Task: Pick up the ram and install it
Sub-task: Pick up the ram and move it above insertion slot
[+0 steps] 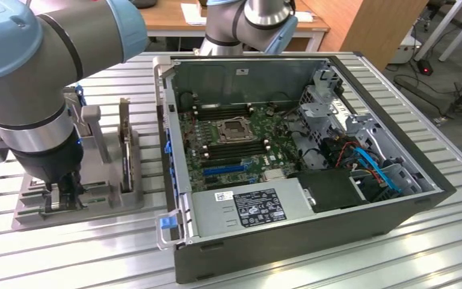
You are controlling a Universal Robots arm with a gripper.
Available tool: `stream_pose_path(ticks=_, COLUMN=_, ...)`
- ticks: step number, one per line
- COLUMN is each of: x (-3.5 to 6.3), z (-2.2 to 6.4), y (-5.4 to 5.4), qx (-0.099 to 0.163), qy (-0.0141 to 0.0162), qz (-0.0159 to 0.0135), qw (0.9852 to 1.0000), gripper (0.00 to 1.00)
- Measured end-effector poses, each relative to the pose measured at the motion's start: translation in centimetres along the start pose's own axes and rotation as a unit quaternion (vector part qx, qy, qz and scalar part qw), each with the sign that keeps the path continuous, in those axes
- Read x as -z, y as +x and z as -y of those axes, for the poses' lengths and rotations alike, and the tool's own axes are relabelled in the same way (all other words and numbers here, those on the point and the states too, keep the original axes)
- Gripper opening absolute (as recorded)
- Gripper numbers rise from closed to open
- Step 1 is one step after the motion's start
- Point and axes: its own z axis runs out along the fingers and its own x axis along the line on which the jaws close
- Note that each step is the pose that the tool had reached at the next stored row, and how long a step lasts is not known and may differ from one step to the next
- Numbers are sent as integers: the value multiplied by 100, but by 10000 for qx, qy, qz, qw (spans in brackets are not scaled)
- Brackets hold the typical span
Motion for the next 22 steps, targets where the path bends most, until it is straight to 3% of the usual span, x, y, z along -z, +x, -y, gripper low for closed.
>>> stream_pose_path(ticks=6, x=1, z=47, y=1, qx=0, qy=1, qz=1, qw=10000, gripper=36)
stream_pose_path(ticks=22, x=3, z=48, y=22, qx=0, qy=0, qz=0, qw=10000, gripper=35)
